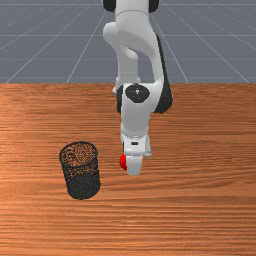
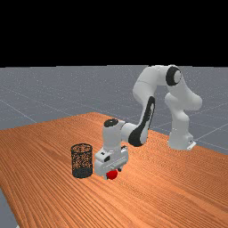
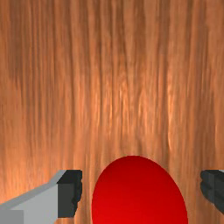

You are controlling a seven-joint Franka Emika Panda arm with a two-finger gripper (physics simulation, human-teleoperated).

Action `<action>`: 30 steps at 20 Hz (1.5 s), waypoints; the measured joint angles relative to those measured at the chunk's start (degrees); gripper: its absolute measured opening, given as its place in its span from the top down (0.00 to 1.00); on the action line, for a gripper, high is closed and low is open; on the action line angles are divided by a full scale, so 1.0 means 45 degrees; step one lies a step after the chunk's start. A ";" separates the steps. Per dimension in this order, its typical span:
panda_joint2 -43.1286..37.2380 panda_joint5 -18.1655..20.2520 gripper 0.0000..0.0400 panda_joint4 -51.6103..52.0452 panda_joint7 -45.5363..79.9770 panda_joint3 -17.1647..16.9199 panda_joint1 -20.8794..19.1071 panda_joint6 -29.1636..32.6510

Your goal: Put the ball into the container

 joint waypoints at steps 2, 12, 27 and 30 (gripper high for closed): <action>-0.0055 -0.0004 0.32 -0.0095 0.0006 -0.0001 0.0005 0.0070; -0.1745 -0.0033 0.33 -0.0972 0.0024 -0.0023 0.0029 -0.0242; -0.3810 -0.0318 0.33 -0.0688 0.0024 -0.0148 0.0087 -0.2630; -0.3817 -0.0104 0.33 -0.0737 -0.1265 -0.0099 -0.0407 -0.2534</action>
